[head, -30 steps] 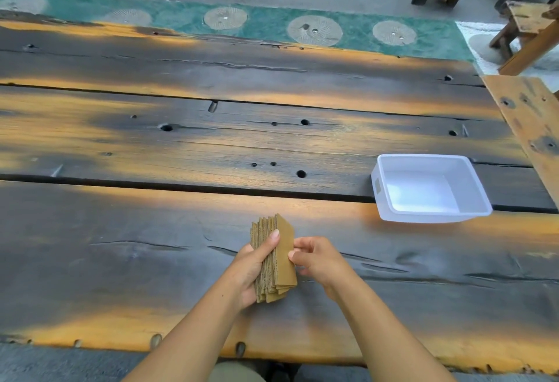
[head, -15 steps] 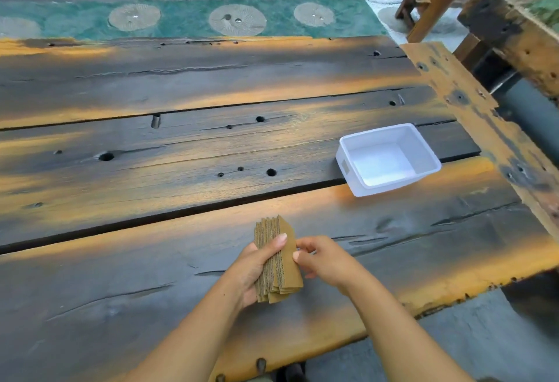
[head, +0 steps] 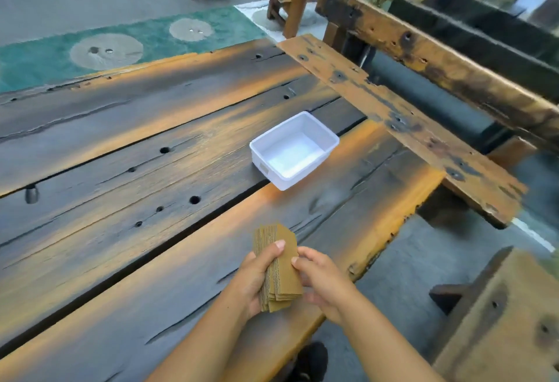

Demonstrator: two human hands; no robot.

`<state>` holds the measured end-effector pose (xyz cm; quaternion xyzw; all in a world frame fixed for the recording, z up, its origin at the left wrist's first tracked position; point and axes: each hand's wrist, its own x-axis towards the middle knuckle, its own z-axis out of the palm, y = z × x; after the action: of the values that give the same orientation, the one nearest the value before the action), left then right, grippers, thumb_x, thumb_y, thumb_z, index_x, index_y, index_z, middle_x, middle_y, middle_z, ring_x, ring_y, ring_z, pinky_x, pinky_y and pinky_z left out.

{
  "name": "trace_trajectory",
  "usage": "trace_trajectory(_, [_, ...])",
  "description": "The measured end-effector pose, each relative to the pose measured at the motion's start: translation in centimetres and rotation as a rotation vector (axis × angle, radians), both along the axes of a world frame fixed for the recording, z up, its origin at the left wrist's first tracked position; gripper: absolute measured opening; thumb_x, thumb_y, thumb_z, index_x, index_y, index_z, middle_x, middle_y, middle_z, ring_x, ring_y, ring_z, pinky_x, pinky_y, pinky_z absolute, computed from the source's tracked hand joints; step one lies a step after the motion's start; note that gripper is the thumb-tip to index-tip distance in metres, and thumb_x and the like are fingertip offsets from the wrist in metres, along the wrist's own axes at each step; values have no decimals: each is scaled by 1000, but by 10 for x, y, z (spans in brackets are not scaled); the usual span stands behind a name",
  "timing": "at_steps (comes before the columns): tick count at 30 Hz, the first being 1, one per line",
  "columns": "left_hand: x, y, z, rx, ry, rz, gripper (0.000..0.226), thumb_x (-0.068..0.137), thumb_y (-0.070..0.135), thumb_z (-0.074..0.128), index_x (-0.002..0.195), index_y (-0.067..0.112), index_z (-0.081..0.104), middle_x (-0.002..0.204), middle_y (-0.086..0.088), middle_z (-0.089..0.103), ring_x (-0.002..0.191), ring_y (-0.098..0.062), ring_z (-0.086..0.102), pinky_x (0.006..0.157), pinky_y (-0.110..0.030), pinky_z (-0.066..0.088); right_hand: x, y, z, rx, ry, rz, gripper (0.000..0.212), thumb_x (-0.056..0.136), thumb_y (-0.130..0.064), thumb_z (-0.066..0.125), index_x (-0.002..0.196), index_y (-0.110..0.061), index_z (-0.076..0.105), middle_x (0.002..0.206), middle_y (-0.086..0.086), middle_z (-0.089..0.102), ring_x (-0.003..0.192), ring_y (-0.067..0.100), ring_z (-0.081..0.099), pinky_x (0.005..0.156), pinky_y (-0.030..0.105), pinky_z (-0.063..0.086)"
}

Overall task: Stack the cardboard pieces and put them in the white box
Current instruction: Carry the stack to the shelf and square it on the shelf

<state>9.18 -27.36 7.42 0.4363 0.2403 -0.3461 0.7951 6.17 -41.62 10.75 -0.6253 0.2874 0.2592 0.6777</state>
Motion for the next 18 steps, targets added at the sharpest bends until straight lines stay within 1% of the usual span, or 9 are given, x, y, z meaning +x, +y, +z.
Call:
trace_trajectory(1, [4,-22,6,-5,-21,-50,41,74,25,78,107,8,61,85,-20,77,74,-33,74,79,-52,60,-5,-16,4,8,-1,-78,28,99,-18,47,118,-22,68,114,12,73,98,22,71,67,39,61])
trace_trajectory(4, [9,-83,21,-58,-81,-186,37,70,25,76,100,5,67,84,-21,75,70,-32,73,72,-46,61,-21,-60,16,22,-1,-281,31,98,-21,50,125,-25,64,121,14,71,110,28,69,92,59,56])
trace_trajectory(6, [6,-134,28,-70,-105,-305,41,71,24,75,105,2,68,86,-22,76,69,-30,74,66,-44,63,-38,-103,24,36,-26,-409,33,98,-21,52,131,-24,60,123,12,71,117,30,66,92,62,54])
trace_trajectory(8, [-5,-193,37,-56,-114,-485,46,73,25,74,111,0,67,88,-23,77,69,-31,76,64,-46,65,-66,-157,31,25,-86,-505,30,99,-17,52,126,-22,62,122,12,71,115,31,67,92,58,55])
trace_trajectory(11, [-28,-274,50,-88,-115,-780,41,78,27,77,112,4,74,107,-28,76,84,-39,75,87,-66,55,-117,-231,41,-66,-161,-633,28,96,-11,58,122,-21,62,114,9,73,99,22,71,86,46,57])
trace_trajectory(12, [-36,-301,54,-92,-138,-867,39,77,27,80,110,5,77,111,-30,74,87,-39,75,89,-66,54,-134,-253,44,-89,-188,-671,31,94,-8,60,122,-21,60,110,8,72,95,20,70,82,44,57])
trace_trajectory(14, [-64,-360,59,-90,-189,-1026,39,75,27,82,107,5,79,110,-31,74,86,-38,75,85,-61,58,-178,-298,50,-122,-219,-770,34,92,-4,62,122,-20,58,103,5,70,90,18,68,78,43,56])
trace_trajectory(16, [-93,-413,67,-87,-230,-1145,40,75,24,82,109,4,78,112,-33,73,86,-39,75,85,-59,58,-216,-331,59,-150,-243,-875,35,93,-4,62,123,-19,55,98,0,69,86,14,67,70,36,56])
trace_trajectory(18, [-134,-469,79,-128,-249,-1270,35,71,22,81,101,4,81,106,-34,74,78,-40,77,68,-51,62,-260,-359,71,-202,-254,-1038,32,93,-3,62,119,-21,55,95,-3,68,80,10,66,62,27,53])
